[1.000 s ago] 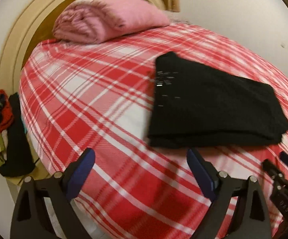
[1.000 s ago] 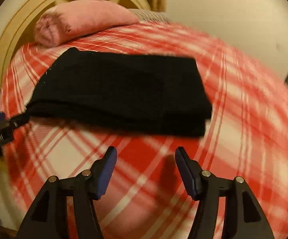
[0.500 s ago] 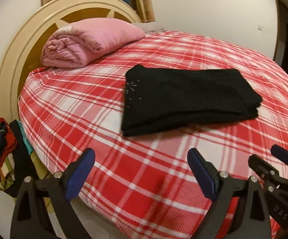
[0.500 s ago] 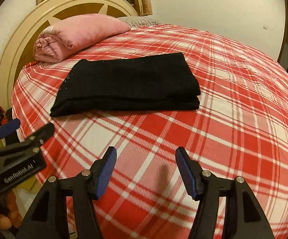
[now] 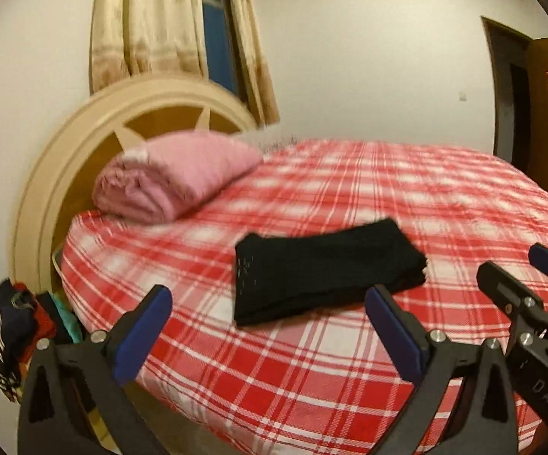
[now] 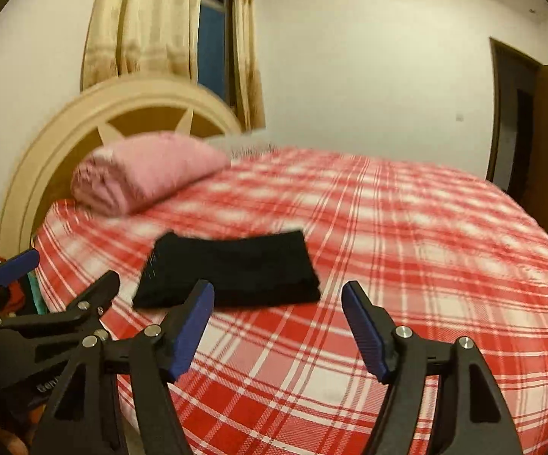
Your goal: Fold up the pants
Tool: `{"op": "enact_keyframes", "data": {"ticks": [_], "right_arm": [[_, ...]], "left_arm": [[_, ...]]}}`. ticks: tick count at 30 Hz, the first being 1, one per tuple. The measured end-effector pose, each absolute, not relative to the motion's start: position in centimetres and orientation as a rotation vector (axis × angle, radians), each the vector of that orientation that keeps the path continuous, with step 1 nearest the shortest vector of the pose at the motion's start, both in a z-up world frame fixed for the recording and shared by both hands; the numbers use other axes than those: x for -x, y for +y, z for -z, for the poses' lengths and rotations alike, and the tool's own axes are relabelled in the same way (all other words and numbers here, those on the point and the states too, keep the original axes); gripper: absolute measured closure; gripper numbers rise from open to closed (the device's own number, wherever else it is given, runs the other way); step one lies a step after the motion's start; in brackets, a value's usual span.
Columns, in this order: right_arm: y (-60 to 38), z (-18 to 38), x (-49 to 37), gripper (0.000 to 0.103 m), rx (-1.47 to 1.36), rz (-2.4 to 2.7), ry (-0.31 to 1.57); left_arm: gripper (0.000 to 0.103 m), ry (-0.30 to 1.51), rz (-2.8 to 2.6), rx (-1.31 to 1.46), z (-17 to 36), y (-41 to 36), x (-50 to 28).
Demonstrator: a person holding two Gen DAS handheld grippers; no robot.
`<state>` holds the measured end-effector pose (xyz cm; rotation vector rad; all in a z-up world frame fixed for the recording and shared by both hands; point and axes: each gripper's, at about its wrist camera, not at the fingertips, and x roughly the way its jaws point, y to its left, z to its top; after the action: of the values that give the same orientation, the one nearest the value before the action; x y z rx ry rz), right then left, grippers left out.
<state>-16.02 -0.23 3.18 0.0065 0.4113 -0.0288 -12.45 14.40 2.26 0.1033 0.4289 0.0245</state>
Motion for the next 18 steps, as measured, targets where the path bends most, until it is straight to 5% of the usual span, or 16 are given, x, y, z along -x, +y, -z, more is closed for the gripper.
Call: {"op": "enact_keyframes", "data": {"ticks": [18], "right_arm": [[-0.8,-7.0,20.5,0.023,-0.067,0.028,0.266]], "left_arm": [[0.0,0.342,-0.035,-0.059,-4.9,14.9,14.8]]}}
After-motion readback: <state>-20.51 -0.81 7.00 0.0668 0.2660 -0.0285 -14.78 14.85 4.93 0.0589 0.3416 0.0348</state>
